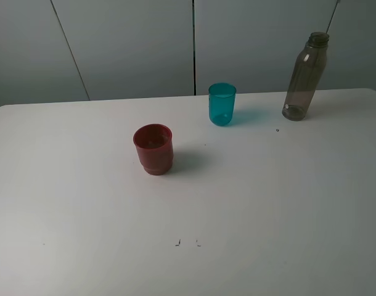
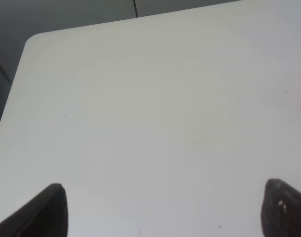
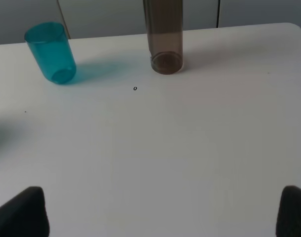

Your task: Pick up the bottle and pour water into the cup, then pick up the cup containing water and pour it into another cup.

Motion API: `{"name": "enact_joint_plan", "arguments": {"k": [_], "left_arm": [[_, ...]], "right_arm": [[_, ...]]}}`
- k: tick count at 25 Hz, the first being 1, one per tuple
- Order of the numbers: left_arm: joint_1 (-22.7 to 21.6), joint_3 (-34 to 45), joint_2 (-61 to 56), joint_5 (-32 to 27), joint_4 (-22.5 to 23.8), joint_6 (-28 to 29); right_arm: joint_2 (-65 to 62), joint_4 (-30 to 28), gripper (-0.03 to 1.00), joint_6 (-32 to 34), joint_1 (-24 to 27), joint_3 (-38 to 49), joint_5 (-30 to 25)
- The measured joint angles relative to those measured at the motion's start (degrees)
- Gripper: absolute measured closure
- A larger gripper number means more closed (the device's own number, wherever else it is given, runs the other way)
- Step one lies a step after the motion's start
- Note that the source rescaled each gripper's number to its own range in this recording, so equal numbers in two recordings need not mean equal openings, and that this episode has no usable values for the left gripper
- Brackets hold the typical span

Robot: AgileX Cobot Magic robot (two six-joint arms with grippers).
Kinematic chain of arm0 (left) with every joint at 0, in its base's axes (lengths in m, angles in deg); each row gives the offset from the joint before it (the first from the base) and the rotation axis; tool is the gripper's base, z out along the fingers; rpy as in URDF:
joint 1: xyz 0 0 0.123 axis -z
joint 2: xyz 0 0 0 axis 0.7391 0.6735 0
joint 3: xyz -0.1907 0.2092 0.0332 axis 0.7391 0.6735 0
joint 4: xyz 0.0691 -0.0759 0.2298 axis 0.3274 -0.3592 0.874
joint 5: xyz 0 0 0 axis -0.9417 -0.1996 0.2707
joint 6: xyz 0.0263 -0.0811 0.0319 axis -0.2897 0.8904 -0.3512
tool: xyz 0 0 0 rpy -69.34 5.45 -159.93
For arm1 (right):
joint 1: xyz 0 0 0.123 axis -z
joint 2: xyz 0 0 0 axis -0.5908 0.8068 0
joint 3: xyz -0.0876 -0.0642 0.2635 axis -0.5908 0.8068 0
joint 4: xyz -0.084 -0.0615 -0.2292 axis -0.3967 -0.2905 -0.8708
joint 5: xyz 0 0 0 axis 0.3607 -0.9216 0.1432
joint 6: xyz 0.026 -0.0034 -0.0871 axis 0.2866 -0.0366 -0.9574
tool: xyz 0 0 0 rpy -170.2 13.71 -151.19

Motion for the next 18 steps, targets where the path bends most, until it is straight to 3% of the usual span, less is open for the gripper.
{"name": "enact_joint_plan", "arguments": {"k": [18], "left_arm": [[0.0, 0.0, 0.0, 0.0, 0.0, 0.0]], "right_arm": [[0.0, 0.06, -0.03, -0.81, 0.0, 0.0, 0.0]]}}
